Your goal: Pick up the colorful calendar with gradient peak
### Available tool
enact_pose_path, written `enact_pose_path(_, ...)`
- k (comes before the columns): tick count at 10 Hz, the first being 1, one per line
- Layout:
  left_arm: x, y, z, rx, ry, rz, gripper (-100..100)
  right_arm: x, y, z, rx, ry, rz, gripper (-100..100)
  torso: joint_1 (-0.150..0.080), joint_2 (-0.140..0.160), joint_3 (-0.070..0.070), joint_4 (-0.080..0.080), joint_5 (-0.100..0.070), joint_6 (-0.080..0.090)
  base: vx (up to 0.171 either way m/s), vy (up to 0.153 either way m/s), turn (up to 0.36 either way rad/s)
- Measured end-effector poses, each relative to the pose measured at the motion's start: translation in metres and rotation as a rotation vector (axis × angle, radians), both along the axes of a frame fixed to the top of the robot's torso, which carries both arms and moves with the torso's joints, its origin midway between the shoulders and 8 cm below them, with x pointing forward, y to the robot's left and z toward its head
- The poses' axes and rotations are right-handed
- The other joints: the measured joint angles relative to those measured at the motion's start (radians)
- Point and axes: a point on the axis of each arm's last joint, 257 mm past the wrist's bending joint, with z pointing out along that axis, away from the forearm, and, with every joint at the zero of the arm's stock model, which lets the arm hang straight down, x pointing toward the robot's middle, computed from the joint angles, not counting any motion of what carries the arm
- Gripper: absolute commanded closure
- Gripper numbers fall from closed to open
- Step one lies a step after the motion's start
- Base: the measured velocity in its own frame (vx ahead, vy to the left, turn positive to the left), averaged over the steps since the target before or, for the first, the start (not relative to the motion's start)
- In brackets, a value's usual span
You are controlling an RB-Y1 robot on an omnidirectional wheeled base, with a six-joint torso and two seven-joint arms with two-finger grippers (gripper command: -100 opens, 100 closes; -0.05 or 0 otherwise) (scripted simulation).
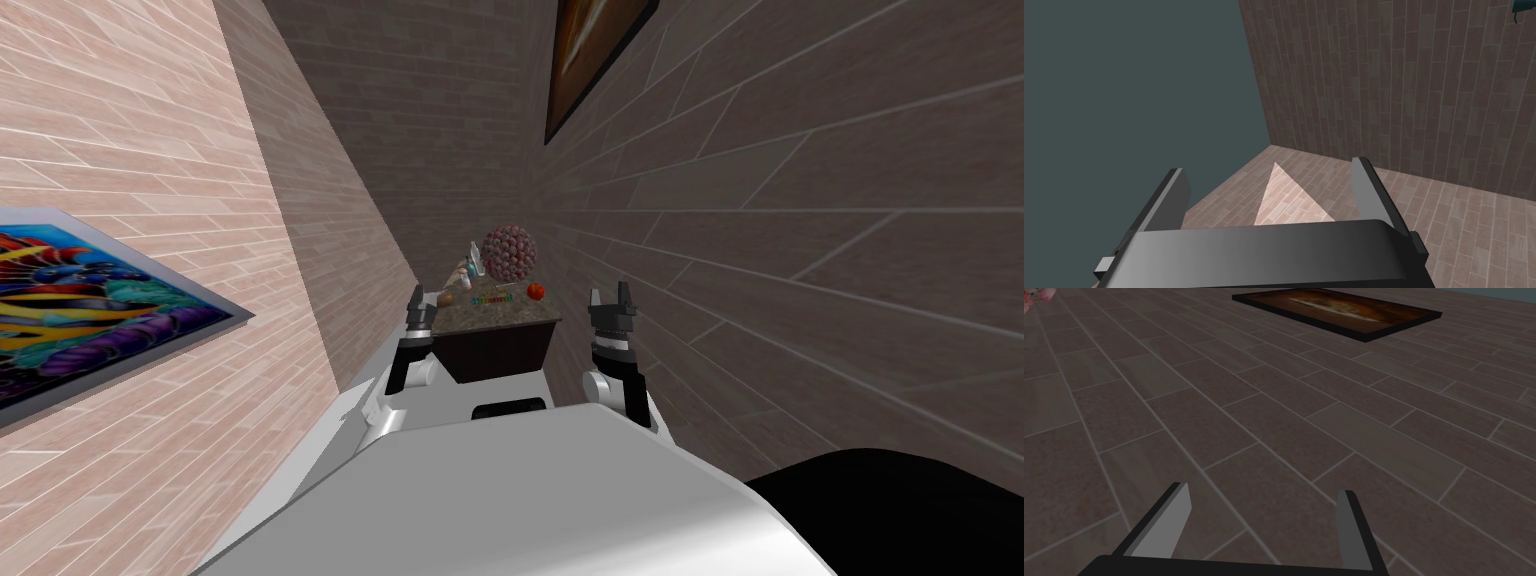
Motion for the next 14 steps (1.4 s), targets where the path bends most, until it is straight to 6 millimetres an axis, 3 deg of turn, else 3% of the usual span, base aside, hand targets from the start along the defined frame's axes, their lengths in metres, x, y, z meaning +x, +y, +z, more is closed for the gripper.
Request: enact_pose_path(14, 0.084, 0.008, -0.074, -0.074, 0.173, 0.010, -100, 0.000, 0.000, 0.000, 0.000, 0.000, 0.000, 0, -0.001, -0.002, -0.001, -0.001, 0.000, 0.000, -0.004, -0.013, -0.006)
